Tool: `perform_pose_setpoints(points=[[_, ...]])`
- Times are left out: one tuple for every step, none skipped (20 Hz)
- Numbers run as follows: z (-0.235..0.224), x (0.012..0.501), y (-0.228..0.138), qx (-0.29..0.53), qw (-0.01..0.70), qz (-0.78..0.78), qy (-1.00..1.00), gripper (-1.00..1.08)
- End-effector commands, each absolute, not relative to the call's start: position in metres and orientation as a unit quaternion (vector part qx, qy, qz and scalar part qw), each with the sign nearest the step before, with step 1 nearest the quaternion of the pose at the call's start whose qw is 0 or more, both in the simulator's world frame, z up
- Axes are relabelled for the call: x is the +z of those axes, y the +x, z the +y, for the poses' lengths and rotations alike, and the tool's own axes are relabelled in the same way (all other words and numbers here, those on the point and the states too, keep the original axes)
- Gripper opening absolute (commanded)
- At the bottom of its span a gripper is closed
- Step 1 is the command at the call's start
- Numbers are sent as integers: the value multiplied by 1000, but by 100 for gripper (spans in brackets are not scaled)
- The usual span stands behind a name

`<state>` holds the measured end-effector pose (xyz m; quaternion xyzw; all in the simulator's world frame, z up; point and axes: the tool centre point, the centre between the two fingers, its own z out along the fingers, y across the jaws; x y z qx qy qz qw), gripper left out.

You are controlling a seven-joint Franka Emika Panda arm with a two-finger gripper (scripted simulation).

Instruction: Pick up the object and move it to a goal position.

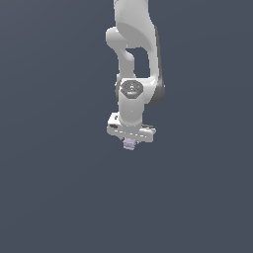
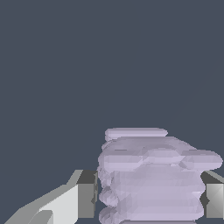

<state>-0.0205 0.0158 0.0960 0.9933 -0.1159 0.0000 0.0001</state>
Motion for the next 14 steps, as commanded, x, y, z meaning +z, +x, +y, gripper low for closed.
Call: perform_pose_setpoints(points=[[21, 115, -16, 0, 0, -116, 993, -100], [23, 121, -14, 0, 0, -116, 993, -100], [24, 127, -12, 0, 0, -116, 993, -100], [26, 133, -11, 0, 0, -116, 993, -100], [27, 137, -9, 0, 0, -116, 993, -100], [28, 142, -8, 0, 0, -116, 993, -100], [29, 145, -7, 0, 0, -116, 993, -100], [30, 148, -6, 0, 0, -116, 993, -100], [31, 151, -5, 0, 0, -116, 993, -100], [31, 152, -5, 0, 0, -116, 993, -100], [32, 153, -4, 0, 0, -116, 993, -100], [32, 154, -3, 0, 0, -116, 993, -100], [32, 154, -3, 0, 0, -116, 993, -100], [32, 154, -3, 0, 0, -116, 993, -100]])
